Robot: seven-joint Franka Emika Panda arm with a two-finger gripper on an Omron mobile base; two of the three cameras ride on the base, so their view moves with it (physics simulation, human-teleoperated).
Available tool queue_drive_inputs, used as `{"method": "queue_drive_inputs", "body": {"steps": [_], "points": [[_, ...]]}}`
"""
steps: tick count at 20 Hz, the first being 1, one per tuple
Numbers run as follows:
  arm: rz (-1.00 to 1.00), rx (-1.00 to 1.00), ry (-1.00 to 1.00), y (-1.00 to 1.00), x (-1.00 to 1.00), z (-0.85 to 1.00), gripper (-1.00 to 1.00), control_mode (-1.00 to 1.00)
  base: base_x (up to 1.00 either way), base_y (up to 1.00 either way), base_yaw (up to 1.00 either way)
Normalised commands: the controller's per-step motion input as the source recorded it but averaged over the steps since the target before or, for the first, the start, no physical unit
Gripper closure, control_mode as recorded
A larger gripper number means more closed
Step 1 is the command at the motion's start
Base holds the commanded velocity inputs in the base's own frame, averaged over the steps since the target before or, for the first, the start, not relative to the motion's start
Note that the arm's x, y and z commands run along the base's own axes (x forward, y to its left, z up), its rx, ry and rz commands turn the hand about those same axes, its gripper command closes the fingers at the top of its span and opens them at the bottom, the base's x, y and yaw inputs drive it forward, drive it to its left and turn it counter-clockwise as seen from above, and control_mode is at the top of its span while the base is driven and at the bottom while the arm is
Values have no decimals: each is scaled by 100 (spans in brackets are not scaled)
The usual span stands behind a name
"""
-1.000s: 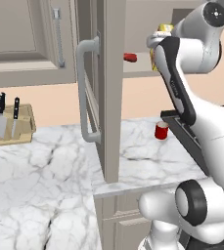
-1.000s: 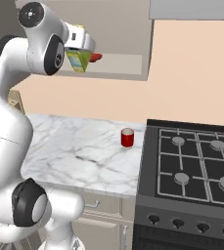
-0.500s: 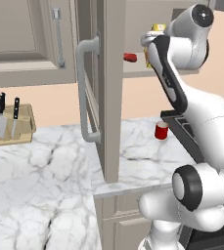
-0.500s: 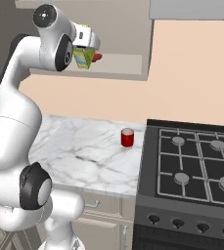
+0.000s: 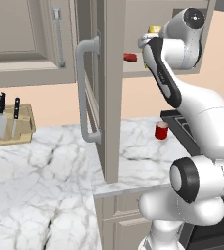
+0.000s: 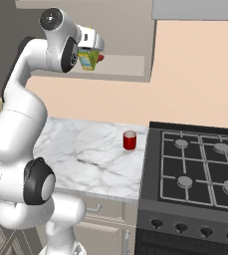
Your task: Pick the cereal and cereal from the counter and place them in the cabinets closest to them.
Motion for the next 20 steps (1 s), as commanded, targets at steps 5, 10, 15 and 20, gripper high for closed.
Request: {"method": "queue_drive_inputs", "body": {"steps": [5,10,15,20], "points": [[1,0,0,0,36,-1,100,-100,0,0,0],[0,0,0,0,27,0,100,-100,0,0,0],[0,-1,-2,0,9,0,-100,-100,0,0,0],[0,-1,-2,0,0,0,-100,-100,0,0,0]]}}
